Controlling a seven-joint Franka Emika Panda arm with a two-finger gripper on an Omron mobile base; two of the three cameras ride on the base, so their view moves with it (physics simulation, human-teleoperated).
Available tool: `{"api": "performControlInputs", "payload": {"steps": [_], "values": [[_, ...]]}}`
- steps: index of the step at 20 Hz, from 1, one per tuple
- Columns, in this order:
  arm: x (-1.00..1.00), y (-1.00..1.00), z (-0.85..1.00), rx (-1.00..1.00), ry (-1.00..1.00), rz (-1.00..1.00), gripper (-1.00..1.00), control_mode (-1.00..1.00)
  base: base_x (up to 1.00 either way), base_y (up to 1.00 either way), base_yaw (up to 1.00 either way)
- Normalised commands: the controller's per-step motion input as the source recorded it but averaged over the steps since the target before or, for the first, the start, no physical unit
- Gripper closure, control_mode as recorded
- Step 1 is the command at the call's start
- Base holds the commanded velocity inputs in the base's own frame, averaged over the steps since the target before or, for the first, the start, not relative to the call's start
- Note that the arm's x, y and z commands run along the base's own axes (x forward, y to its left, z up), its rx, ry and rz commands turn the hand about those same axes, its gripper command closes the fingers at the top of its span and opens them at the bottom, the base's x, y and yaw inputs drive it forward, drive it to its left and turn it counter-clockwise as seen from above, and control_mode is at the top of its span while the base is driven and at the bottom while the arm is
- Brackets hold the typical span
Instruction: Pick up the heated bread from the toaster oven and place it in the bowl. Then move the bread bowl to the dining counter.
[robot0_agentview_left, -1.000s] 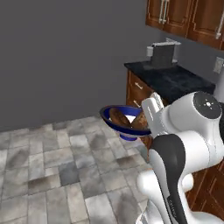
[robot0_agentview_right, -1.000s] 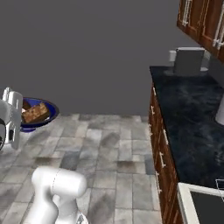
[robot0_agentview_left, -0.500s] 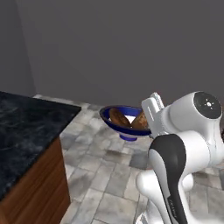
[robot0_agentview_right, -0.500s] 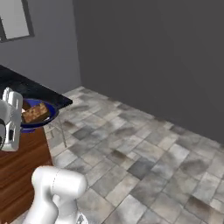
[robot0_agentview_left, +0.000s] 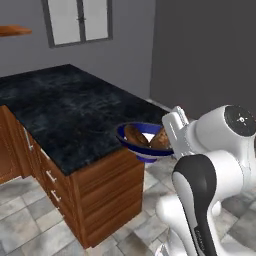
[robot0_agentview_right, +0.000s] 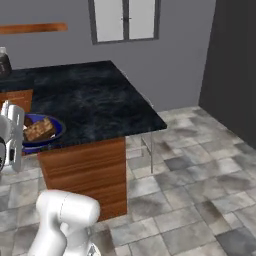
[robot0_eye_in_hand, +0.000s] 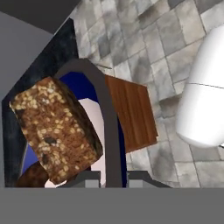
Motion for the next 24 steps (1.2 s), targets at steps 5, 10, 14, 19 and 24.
{"api": "performControlInputs", "payload": {"steps": [5, 10, 14, 19, 24], "values": [[0.0, 0.0, 0.0, 0.0, 0.0, 0.0, 1.0, 1.0, 0.88, 0.0, 0.55], [0.0, 0.0, 0.0, 0.0, 0.0, 0.0, 1.0, 1.0, 0.58, 0.0, 0.24], [0.0, 0.0, 0.0, 0.0, 0.0, 0.0, 1.0, 1.0, 0.28, -0.04, 0.02], [0.0, 0.0, 0.0, 0.0, 0.0, 0.0, 1.0, 1.0, 0.0, 0.06, 0.25], [0.0, 0.0, 0.0, 0.0, 0.0, 0.0, 1.0, 1.0, 0.43, -0.05, 0.12]]}}
